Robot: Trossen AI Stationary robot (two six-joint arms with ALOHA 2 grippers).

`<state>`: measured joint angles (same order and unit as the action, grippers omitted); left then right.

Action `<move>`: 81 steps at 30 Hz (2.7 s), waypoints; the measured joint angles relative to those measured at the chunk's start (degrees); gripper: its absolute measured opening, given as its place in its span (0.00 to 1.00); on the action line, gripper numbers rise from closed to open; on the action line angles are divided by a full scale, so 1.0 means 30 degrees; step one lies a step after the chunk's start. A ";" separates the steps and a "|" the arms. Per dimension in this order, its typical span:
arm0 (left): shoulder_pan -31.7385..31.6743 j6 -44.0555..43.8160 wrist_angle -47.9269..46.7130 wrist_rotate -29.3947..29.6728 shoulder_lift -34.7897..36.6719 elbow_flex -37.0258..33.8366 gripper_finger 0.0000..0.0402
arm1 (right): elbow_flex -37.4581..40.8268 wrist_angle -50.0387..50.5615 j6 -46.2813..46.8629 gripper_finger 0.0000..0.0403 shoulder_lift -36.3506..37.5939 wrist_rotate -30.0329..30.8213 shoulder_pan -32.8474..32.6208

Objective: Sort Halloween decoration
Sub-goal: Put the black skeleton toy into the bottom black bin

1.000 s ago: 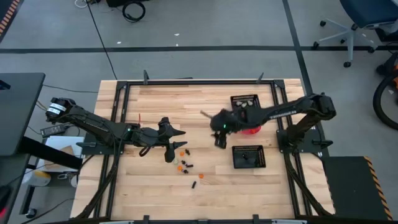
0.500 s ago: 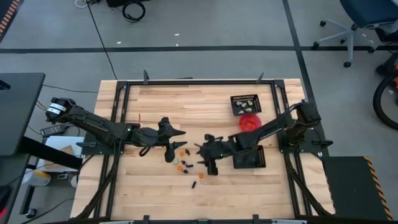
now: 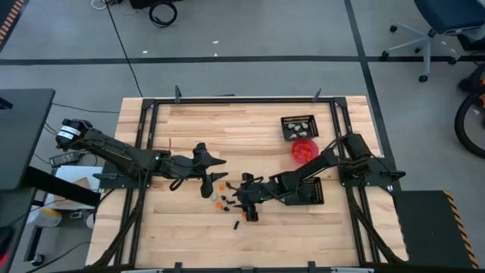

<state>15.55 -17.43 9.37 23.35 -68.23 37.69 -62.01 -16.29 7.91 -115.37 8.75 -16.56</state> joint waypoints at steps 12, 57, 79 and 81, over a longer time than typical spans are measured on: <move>0.0000 0.0003 -0.0057 0.0000 0.0000 0.0007 0.48 | -0.0667 0.0119 -0.0905 0.47 -0.1247 0.0722 -0.0066; 0.0000 0.0007 -0.0156 0.0000 0.0000 0.0022 0.48 | -0.0621 1.0496 -0.0561 0.10 0.6042 0.3834 -0.1508; 0.0000 0.0000 -0.0046 0.0000 0.0000 0.0022 0.48 | -0.0650 2.5800 0.8589 0.10 1.1674 0.0508 -0.1859; 0.0005 -0.0123 -0.0060 0.0000 0.0000 0.0022 0.48 | -0.0572 2.6740 0.9115 0.10 1.1437 0.0185 -0.1970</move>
<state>15.57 -17.80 9.19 23.35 -68.23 37.76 -63.73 63.93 35.25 -81.06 9.31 -22.47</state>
